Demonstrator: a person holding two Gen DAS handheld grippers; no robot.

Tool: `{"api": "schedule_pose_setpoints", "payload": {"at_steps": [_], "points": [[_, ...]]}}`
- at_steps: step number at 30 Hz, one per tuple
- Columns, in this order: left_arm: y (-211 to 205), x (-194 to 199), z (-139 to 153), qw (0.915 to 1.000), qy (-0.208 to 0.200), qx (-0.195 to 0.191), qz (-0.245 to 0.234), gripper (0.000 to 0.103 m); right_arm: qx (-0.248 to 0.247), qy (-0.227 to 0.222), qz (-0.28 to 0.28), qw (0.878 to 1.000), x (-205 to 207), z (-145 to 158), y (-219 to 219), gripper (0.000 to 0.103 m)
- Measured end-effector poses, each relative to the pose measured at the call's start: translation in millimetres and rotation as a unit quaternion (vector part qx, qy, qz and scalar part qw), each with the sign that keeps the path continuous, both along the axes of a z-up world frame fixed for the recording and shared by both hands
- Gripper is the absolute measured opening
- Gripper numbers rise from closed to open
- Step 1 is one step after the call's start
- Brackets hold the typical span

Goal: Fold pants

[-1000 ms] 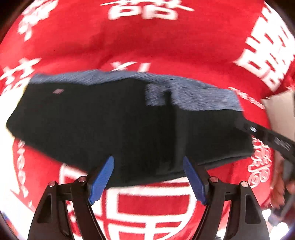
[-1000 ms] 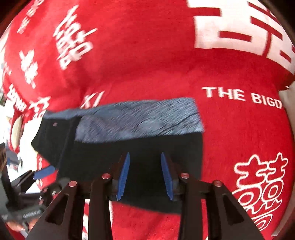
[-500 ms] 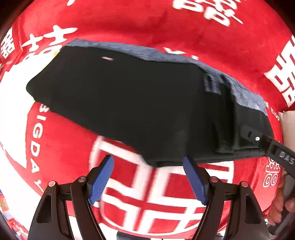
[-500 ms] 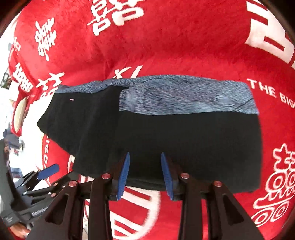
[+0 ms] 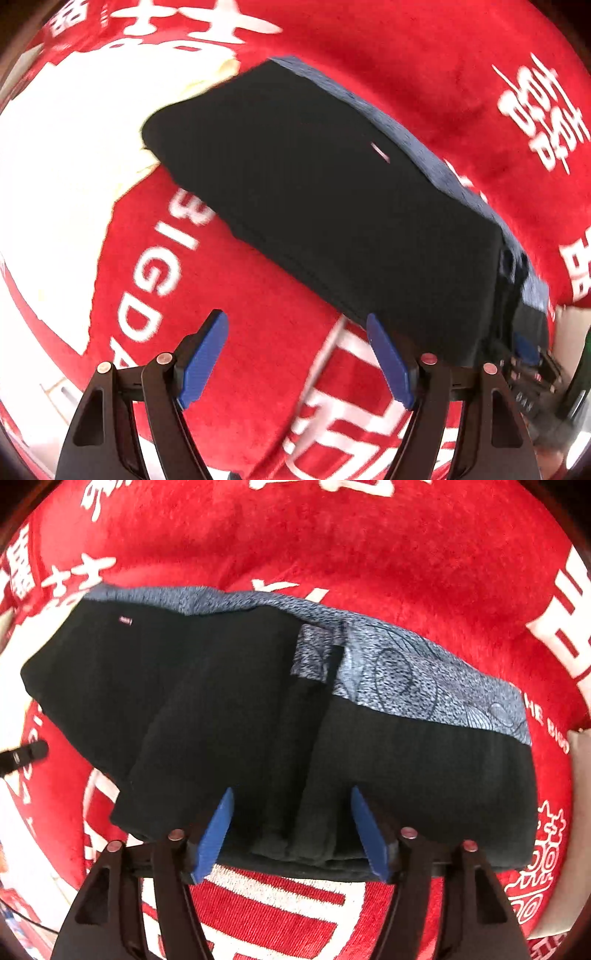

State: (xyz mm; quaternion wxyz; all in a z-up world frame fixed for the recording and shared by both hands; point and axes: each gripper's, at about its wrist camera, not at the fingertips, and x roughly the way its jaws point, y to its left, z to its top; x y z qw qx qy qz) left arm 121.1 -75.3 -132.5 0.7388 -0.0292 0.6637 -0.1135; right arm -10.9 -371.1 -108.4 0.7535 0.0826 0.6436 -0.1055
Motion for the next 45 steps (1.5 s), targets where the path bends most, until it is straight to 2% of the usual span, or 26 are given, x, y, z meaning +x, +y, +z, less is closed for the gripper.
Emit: {"api": "schedule_pose_setpoints", "payload": {"at_steps": [6, 9, 12, 17, 23, 27, 29, 30, 31, 33, 34, 36, 38, 41, 45], "points": [[27, 29, -16, 0.9961, -0.001, -0.067, 0.058, 0.078, -0.012, 0.008, -0.001, 1.0, 0, -3, 4, 0.074], [38, 43, -29, 0.9892, 0.006, -0.118, 0.087, 0.078, -0.016, 0.007, 0.002, 1.0, 1, -5, 5, 0.074], [44, 49, -30, 0.9812, -0.007, -0.165, 0.099, 0.078, -0.017, 0.008, 0.004, 1.0, 0, -6, 5, 0.074], [48, 60, -36, 0.9712, -0.01, -0.209, 0.114, 0.078, -0.021, 0.009, 0.003, 1.0, -1, -9, 6, 0.074], [46, 77, -28, 0.9593, -0.018, -0.252, 0.127, 0.078, -0.022, 0.01, 0.002, 1.0, -1, -12, 6, 0.074], [40, 84, -39, 0.9679, -0.014, -0.219, 0.122, 0.078, -0.023, 0.011, 0.001, 1.0, -1, -12, 7, 0.074], [33, 84, -36, 0.9745, -0.026, -0.193, 0.112, 0.078, -0.023, 0.01, 0.002, 1.0, -1, -12, 7, 0.074], [24, 84, -32, 0.9819, -0.033, -0.158, 0.099, 0.072, -0.022, 0.009, 0.002, 1.0, -1, -12, 7, 0.075], [21, 83, -29, 0.9863, -0.041, -0.132, 0.091, 0.056, -0.021, 0.008, 0.002, 1.0, -2, -11, 8, 0.075], [15, 82, -26, 0.9925, -0.054, -0.083, 0.072, 0.037, -0.019, 0.009, 0.004, 1.0, -2, -10, 8, 0.076], [13, 81, -22, 0.9929, -0.059, -0.08, 0.067, 0.032, -0.015, 0.01, 0.004, 1.0, -1, -8, 7, 0.076], [7, 77, -12, 0.9937, -0.077, -0.068, 0.046, 0.028, 0.003, 0.007, -0.002, 1.0, 0, 1, 1, 0.076], [-9, 68, 6, 0.9924, -0.118, -0.035, 0.0, 0.027, 0.042, -0.009, -0.022, 0.999, 4, 17, -11, 0.076], [-38, 45, 34, 0.9803, -0.184, -0.004, -0.072, 0.027, 0.115, -0.034, -0.048, 0.992, 19, 40, -30, 0.077], [-68, 24, 54, 0.963, -0.232, 0.012, -0.136, 0.027, 0.216, -0.047, -0.045, 0.974, 67, 66, -42, 0.081]]}}
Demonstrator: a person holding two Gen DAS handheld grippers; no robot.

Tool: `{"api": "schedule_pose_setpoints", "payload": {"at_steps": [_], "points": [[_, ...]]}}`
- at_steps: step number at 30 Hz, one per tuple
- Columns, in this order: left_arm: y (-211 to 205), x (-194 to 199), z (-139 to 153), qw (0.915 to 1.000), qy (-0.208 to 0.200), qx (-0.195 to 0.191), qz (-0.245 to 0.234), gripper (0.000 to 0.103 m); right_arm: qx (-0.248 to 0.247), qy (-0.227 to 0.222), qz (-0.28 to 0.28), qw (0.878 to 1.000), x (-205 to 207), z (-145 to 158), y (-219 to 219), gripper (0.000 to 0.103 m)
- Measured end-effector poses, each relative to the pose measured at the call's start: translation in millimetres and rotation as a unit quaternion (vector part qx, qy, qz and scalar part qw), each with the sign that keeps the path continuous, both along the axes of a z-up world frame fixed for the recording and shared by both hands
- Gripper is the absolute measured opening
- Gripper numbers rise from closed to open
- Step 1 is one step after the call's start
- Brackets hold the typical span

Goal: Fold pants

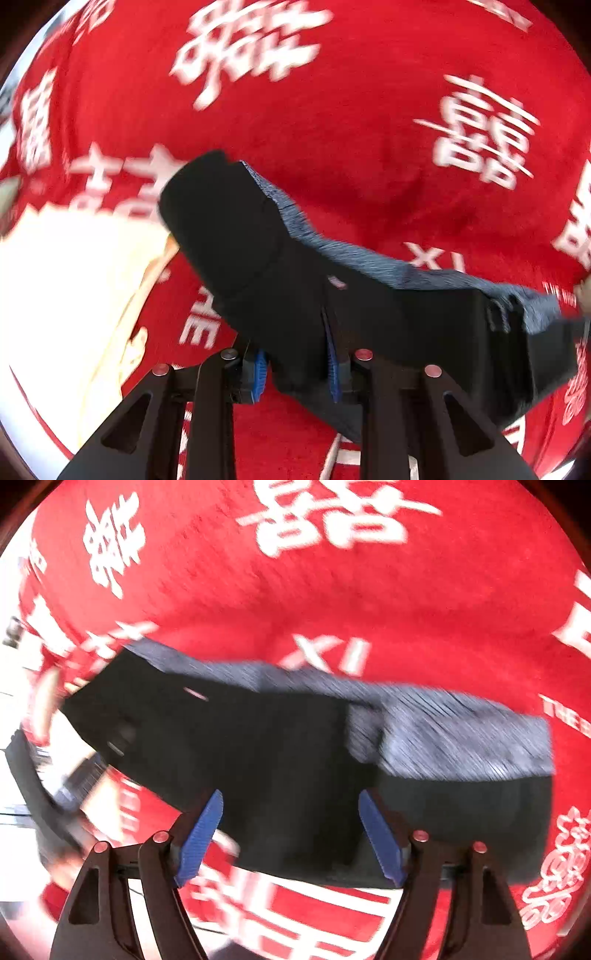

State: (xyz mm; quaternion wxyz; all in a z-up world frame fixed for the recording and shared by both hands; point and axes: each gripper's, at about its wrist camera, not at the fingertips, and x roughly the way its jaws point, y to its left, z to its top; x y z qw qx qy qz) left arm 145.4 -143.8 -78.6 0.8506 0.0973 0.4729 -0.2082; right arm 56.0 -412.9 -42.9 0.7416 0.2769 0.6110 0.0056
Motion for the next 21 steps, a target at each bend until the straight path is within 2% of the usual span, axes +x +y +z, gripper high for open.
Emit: {"api": "schedule_pose_setpoints", "payload": {"at_steps": [4, 7, 12, 16, 17, 19, 20, 21], "points": [[-21, -14, 11, 0.9984, -0.028, 0.013, -0.047, 0.027, 0.058, -0.016, 0.059, 0.996, 67, 25, 21, 0.085], [-31, -16, 15, 0.9974, -0.036, 0.014, -0.06, 0.027, 0.094, 0.004, 0.118, 0.989, 119, 29, 56, 0.092], [-43, -19, 18, 0.9962, -0.043, 0.013, -0.074, 0.027, 0.085, 0.047, 0.175, 0.98, 179, 20, 105, 0.095], [-45, -21, 16, 0.9962, -0.044, 0.01, -0.075, 0.027, 0.014, 0.091, 0.222, 0.971, 198, 1, 134, 0.095], [-45, -21, 16, 0.9963, -0.044, 0.009, -0.073, 0.027, 0.01, 0.102, 0.227, 0.968, 200, -5, 136, 0.095], [-46, -21, 15, 0.9965, -0.043, 0.01, -0.071, 0.027, 0.009, 0.125, 0.227, 0.966, 194, -16, 136, 0.076], [-46, -21, 15, 0.9967, -0.042, 0.011, -0.069, 0.027, 0.005, 0.128, 0.221, 0.967, 190, -18, 132, 0.039], [-47, -21, 14, 0.9969, -0.039, 0.013, -0.068, 0.027, 0.004, 0.121, 0.214, 0.969, 188, -18, 127, 0.018]]}}
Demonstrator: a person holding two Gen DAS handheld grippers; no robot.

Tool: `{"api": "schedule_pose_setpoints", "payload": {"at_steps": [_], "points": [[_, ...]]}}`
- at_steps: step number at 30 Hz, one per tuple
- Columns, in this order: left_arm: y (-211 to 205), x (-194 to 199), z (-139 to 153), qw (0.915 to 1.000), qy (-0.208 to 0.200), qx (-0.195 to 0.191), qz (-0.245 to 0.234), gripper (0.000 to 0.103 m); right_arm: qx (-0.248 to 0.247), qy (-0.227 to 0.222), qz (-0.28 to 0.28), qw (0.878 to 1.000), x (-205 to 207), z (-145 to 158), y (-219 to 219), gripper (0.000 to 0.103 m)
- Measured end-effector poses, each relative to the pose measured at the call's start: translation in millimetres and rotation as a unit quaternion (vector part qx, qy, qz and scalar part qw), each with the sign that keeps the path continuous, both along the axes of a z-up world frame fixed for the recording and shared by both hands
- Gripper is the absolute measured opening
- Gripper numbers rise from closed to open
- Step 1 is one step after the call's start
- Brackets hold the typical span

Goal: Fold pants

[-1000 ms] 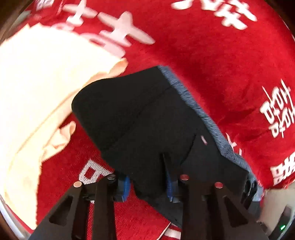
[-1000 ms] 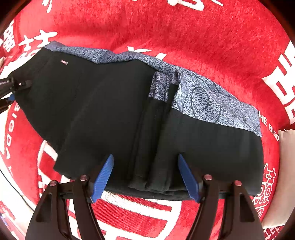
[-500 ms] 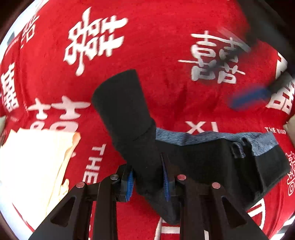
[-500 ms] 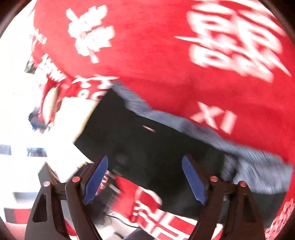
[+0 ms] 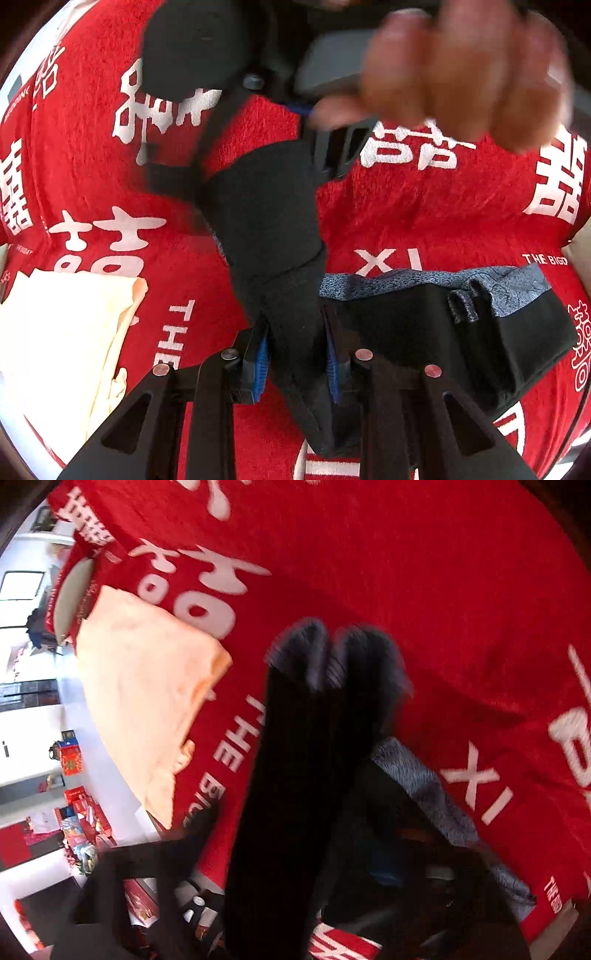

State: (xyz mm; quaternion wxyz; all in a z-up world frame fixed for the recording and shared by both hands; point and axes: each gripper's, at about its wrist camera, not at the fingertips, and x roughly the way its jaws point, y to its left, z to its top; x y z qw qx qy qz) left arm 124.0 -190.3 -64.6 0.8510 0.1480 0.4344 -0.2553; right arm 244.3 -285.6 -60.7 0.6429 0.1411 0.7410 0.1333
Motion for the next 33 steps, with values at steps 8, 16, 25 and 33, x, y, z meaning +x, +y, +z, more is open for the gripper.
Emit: {"api": "schedule_pose_setpoints", "payload": {"at_steps": [8, 16, 25, 33], "points": [[-18, -27, 27, 0.9986, -0.001, -0.031, -0.042, 0.027, 0.071, -0.095, -0.07, 0.99, -58, 40, -63, 0.017], [-75, -81, 66, 0.9905, -0.004, -0.054, -0.126, 0.027, 0.151, -0.155, -0.205, 0.954, -152, 75, -162, 0.017], [-155, -152, 68, 0.9741, 0.016, -0.031, -0.223, 0.027, 0.172, -0.175, -0.32, 0.915, -259, 65, -259, 0.017], [-219, -202, 20, 0.9601, 0.04, 0.026, -0.276, 0.027, 0.147, -0.146, -0.372, 0.905, -316, 3, -317, 0.018]]}}
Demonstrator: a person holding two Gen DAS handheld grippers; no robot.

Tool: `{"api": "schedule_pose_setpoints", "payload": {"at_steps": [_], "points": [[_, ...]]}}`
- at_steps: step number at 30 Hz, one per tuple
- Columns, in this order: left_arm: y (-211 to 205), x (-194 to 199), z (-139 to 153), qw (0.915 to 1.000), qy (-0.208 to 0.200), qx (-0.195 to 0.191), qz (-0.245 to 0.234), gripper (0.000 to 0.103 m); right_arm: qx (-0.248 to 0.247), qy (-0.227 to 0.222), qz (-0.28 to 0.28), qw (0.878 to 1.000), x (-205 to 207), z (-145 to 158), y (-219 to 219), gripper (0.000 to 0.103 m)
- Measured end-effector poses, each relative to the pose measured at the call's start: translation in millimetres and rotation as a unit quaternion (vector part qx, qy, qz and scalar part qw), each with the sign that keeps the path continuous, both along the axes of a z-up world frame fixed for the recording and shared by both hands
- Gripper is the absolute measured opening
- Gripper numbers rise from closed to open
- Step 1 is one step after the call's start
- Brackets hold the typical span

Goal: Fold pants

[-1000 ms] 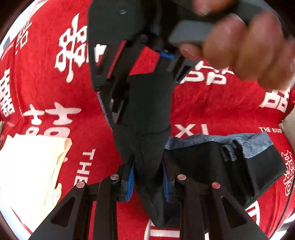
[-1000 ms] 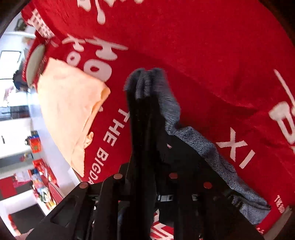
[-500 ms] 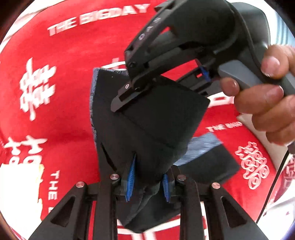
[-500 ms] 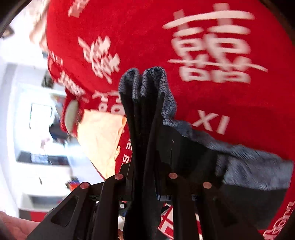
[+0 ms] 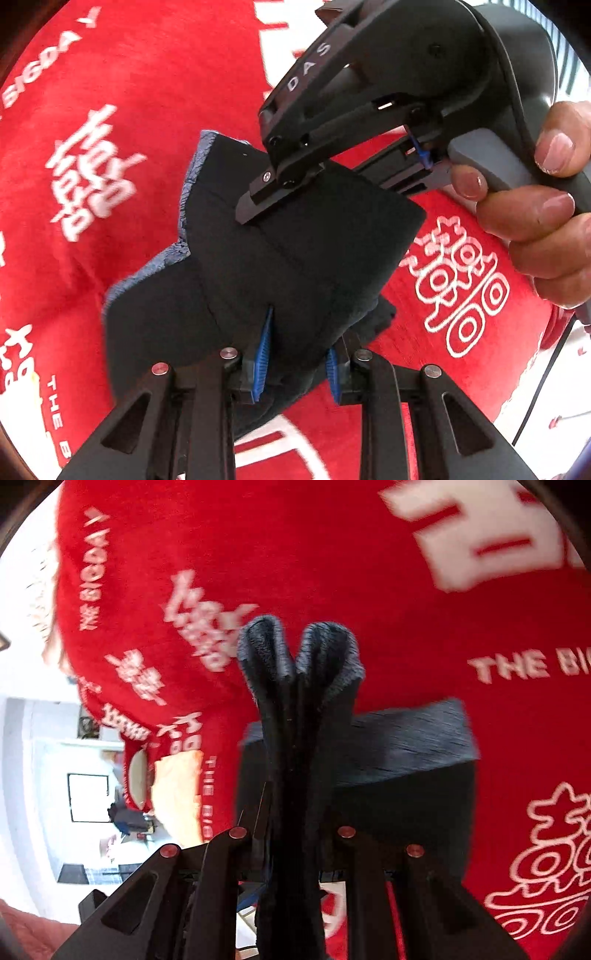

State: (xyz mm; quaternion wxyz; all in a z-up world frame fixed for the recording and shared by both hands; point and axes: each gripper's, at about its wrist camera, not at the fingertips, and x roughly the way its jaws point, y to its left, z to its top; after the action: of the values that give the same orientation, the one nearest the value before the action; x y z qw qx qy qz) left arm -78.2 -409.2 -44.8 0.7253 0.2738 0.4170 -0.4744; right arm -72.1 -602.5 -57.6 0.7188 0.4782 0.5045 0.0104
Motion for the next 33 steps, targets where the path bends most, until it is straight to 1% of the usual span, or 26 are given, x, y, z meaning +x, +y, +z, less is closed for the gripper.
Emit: {"api": "schedule_pose_setpoints", "payload": {"at_steps": [1, 4, 5, 7, 9, 10, 11, 12, 13, 15, 17, 18, 19, 21, 23, 24, 26, 27, 28, 30, 31, 33], "points": [[-7, -6, -11, 0.9999, 0.002, 0.013, -0.003, 0.027, 0.001, 0.008, -0.003, 1.0, -5, -13, -4, 0.018], [-14, -16, -33, 0.9991, 0.001, 0.041, -0.007, 0.027, 0.004, 0.029, -0.009, 1.0, -16, -45, -13, 0.019], [-16, -19, -38, 0.9988, 0.0, 0.047, -0.008, 0.027, 0.01, 0.036, -0.015, 0.999, -20, -57, -16, 0.02], [-18, -24, -44, 0.9983, -0.005, 0.056, -0.012, 0.027, 0.026, 0.034, -0.027, 0.999, -27, -70, -19, 0.021], [-18, -28, -44, 0.9979, -0.014, 0.061, -0.017, 0.028, 0.036, 0.024, -0.036, 0.998, -33, -74, -21, 0.021], [-18, -29, -43, 0.9977, -0.016, 0.063, -0.02, 0.035, 0.034, 0.022, -0.036, 0.999, -35, -73, -20, 0.021], [-17, -29, -41, 0.9977, -0.009, 0.063, -0.023, 0.041, 0.03, 0.023, -0.035, 0.999, -35, -72, -19, 0.021], [-15, -28, -39, 0.9977, 0.001, 0.064, -0.022, 0.053, 0.026, 0.024, -0.035, 0.999, -35, -70, -18, 0.022], [-11, -24, -34, 0.9977, 0.016, 0.065, -0.013, 0.056, 0.024, 0.025, -0.035, 0.999, -36, -69, -17, 0.022], [-4, -17, -25, 0.9973, 0.037, 0.064, -0.009, 0.056, 0.018, 0.031, -0.036, 0.999, -37, -65, -15, 0.022], [8, -7, -14, 0.9971, 0.045, 0.061, -0.002, 0.056, 0.006, 0.036, -0.036, 0.999, -42, -62, -12, 0.022], [14, 0, -8, 0.9969, 0.054, 0.057, 0.003, 0.059, 0.001, 0.038, -0.033, 0.999, -47, -61, -13, 0.024], [21, 9, -1, 0.9965, 0.063, 0.054, 0.014, 0.066, -0.006, 0.041, -0.033, 0.999, -48, -58, -12, 0.025], [32, 29, 12, 0.9967, 0.05, 0.041, 0.048, 0.066, -0.033, 0.059, -0.029, 0.997, -47, -54, -6, 0.027], [41, 54, 24, 0.9951, 0.061, 0.028, 0.072, 0.066, -0.054, 0.064, -0.028, 0.996, -47, -50, -2, 0.027], [44, 68, 25, 0.994, 0.06, 0.026, 0.088, 0.066, -0.068, 0.073, -0.03, 0.995, -47, -46, -1, 0.029], [49, 95, 24, 0.9915, 0.037, 0.035, 0.12, 0.066, -0.106, 0.093, -0.031, 0.989, -46, -39, 1, 0.029], [50, 109, 23, 0.9889, 0.018, 0.046, 0.14, 0.066, -0.124, 0.101, -0.035, 0.986, -42, -36, 3, 0.029], [53, 126, 18, 0.9841, 0.004, 0.059, 0.168, 0.066, -0.146, 0.109, -0.038, 0.983, -41, -30, 3, 0.029], [57, 156, 7, 0.9753, 0.011, 0.071, 0.209, 0.066, -0.193, 0.112, -0.039, 0.974, -38, -15, 5, 0.029], [60, 171, 1, 0.969, 0.018, 0.077, 0.234, 0.066, -0.203, 0.103, -0.037, 0.973, -36, -8, 7, 0.029], [61, 190, -13, 0.9612, 0.038, 0.084, 0.26, 0.066, -0.208, 0.079, -0.026, 0.975, -26, 4, 12, 0.029]]}}
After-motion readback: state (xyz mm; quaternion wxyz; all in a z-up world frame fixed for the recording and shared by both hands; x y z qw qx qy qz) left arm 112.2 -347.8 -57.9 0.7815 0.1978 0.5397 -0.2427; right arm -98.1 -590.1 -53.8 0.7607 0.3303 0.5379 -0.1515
